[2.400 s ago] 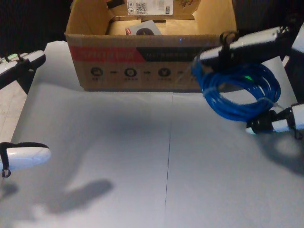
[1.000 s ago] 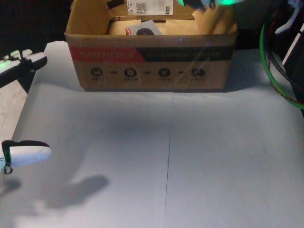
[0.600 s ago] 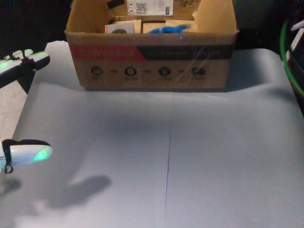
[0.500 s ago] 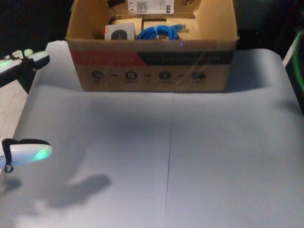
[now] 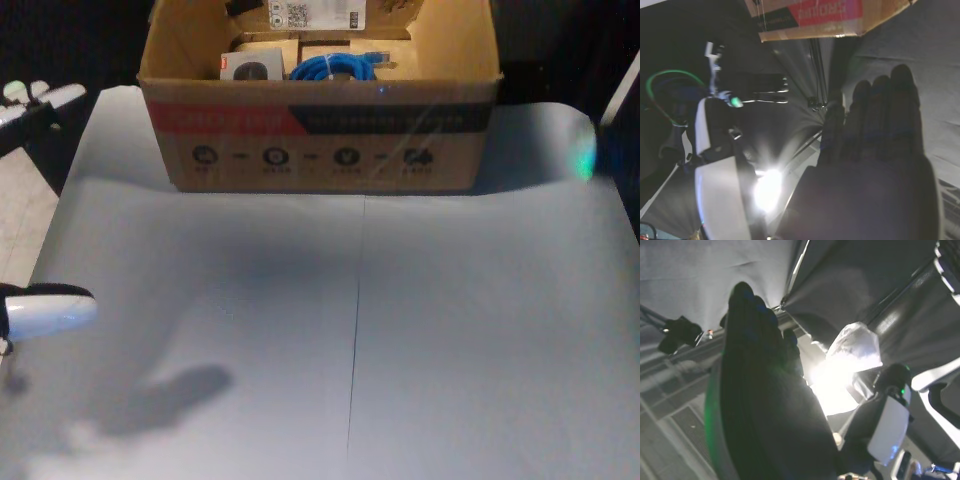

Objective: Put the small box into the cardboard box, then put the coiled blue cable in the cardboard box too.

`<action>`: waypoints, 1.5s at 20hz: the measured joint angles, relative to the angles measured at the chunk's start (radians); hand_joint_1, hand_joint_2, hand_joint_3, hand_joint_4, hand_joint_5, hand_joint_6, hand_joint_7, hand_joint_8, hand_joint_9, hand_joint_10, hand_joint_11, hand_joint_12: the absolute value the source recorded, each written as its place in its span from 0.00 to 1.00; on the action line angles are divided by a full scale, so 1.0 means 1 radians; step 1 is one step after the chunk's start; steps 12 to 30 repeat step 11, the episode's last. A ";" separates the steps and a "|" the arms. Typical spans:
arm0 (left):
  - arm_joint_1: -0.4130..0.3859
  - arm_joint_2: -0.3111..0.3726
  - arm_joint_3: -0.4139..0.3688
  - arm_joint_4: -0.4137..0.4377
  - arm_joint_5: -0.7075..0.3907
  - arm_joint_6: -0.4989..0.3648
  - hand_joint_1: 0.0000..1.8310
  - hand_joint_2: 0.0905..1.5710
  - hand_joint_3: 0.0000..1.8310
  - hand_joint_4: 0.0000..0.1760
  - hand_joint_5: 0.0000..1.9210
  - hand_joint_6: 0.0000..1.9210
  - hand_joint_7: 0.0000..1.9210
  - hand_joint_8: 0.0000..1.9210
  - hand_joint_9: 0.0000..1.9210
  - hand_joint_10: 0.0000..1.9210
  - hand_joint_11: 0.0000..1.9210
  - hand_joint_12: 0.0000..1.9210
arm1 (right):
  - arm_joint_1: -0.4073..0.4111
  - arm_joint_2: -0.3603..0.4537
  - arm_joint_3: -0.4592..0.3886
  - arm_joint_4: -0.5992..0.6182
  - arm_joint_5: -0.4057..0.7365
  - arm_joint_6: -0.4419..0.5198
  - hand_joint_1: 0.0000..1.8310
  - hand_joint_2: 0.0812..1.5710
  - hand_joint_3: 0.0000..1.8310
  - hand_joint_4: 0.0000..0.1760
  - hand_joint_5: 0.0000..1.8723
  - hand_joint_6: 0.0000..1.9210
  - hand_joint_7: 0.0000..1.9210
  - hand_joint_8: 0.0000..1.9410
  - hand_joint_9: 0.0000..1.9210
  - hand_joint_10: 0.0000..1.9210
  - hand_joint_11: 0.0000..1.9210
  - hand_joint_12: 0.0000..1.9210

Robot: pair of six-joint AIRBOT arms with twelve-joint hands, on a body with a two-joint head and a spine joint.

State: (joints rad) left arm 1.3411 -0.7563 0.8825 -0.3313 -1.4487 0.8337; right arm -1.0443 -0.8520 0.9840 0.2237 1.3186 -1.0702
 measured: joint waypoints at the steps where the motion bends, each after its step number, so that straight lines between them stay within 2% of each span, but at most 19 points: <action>1: 0.000 0.000 0.000 -0.003 -0.008 0.000 0.39 0.51 0.00 1.00 0.07 0.00 0.05 0.00 0.04 0.00 0.00 0.03 | -0.061 0.000 -0.021 0.034 0.044 0.002 0.38 0.49 0.01 1.00 0.00 0.00 0.02 0.00 0.00 0.00 0.00 0.00; 2: 0.000 0.000 0.000 -0.003 -0.015 0.000 0.39 0.51 0.00 1.00 0.07 0.00 0.05 0.00 0.04 0.00 0.00 0.01 | -0.109 0.000 -0.032 0.060 0.077 0.034 0.36 0.50 0.01 1.00 0.00 0.00 0.03 0.01 0.00 0.00 0.00 0.00; 5: 0.012 0.001 -0.013 -0.013 -0.037 0.000 0.40 0.53 0.01 1.00 0.07 0.00 0.05 0.00 0.02 0.00 0.00 0.00 | -0.274 -0.001 -0.032 0.136 0.182 0.235 0.36 0.51 0.01 1.00 0.00 0.00 0.03 0.00 0.01 0.00 0.00 0.00; 7: 0.012 0.001 -0.013 -0.017 -0.038 0.000 0.39 0.53 0.00 1.00 0.07 0.00 0.05 0.00 0.03 0.00 0.00 0.00 | -0.314 -0.005 -0.037 0.188 0.214 0.256 0.36 0.50 0.00 1.00 0.00 0.00 0.04 0.01 0.01 0.00 0.00 0.00; 11: 0.024 0.000 -0.022 -0.032 -0.050 0.000 0.39 0.54 0.01 1.00 0.07 0.00 0.07 0.01 0.04 0.00 0.00 0.00 | -0.314 -0.008 -0.038 0.186 0.254 0.259 0.37 0.50 0.00 1.00 0.00 0.00 0.05 0.00 0.01 0.00 0.00 0.00; 30: 0.024 0.000 -0.022 -0.032 -0.050 0.000 0.39 0.54 0.01 1.00 0.07 0.00 0.07 0.01 0.04 0.00 0.00 0.00 | -0.314 -0.008 -0.038 0.186 0.254 0.259 0.37 0.50 0.00 1.00 0.00 0.00 0.05 0.00 0.01 0.00 0.00 0.00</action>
